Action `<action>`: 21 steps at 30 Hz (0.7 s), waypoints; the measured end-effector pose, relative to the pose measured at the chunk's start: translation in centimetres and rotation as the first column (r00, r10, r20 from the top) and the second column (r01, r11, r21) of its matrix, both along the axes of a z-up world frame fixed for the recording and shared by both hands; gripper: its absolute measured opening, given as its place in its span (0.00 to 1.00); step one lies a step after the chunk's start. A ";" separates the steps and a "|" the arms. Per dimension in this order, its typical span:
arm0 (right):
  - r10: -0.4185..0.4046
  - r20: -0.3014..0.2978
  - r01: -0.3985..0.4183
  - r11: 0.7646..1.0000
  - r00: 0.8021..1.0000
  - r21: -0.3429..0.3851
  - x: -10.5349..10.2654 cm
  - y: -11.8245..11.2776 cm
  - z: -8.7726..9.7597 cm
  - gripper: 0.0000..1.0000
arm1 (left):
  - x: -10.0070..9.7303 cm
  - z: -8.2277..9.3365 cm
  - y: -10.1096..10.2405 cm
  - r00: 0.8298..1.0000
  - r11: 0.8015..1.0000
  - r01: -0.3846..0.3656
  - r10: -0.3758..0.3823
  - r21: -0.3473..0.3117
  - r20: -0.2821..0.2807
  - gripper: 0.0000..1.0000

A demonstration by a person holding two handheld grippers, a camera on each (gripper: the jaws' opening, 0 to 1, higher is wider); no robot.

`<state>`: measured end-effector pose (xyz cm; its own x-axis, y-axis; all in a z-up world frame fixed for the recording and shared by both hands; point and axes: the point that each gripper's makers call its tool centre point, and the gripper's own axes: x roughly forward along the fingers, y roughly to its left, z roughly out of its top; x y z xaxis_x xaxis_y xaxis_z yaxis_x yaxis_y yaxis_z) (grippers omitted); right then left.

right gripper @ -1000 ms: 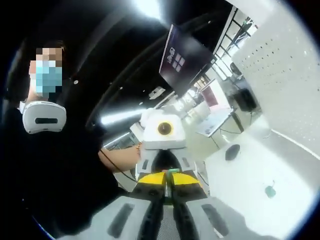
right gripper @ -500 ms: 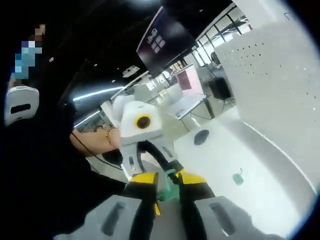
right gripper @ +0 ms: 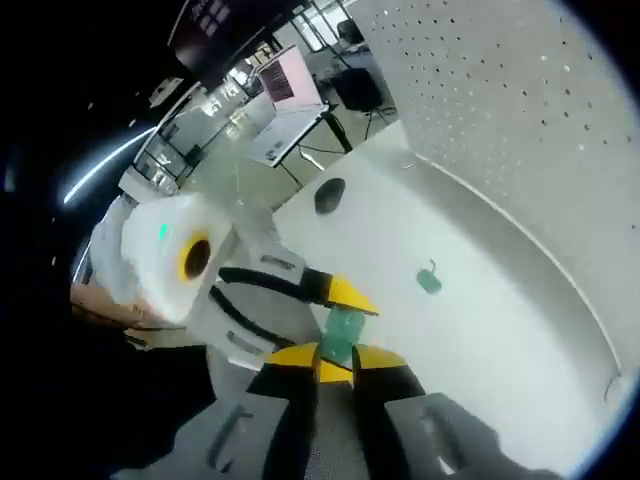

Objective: Insert the hook assembly into the mounting plate slot until the hook locks in place.

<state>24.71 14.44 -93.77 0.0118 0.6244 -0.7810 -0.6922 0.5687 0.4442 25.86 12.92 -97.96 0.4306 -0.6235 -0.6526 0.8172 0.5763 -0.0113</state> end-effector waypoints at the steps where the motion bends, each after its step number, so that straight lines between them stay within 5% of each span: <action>1: 0.005 0.004 -0.005 1.000 1.000 -0.014 0.1 0.5 -0.1 0.10 | 0.0 0.0 0.1 1.000 1.000 0.005 -0.006 0.029 0.025 0.31; 11: 0.026 0.018 -0.022 0.985 1.000 -0.171 0.2 1.3 -2.3 0.05 | 0.7 0.5 0.9 0.987 0.989 -0.043 0.019 0.143 0.160 0.31; 21: -0.009 0.028 0.013 0.987 1.000 -0.161 0.5 1.2 -2.5 0.01 | 0.8 0.4 1.3 0.977 0.975 -0.045 -0.003 0.218 0.214 0.31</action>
<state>25.21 15.65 -96.27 0.0400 0.4900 -0.8708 -0.6960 0.6390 0.3276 26.70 14.22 -97.54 0.5850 -0.4638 -0.6653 0.7748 0.5619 0.2896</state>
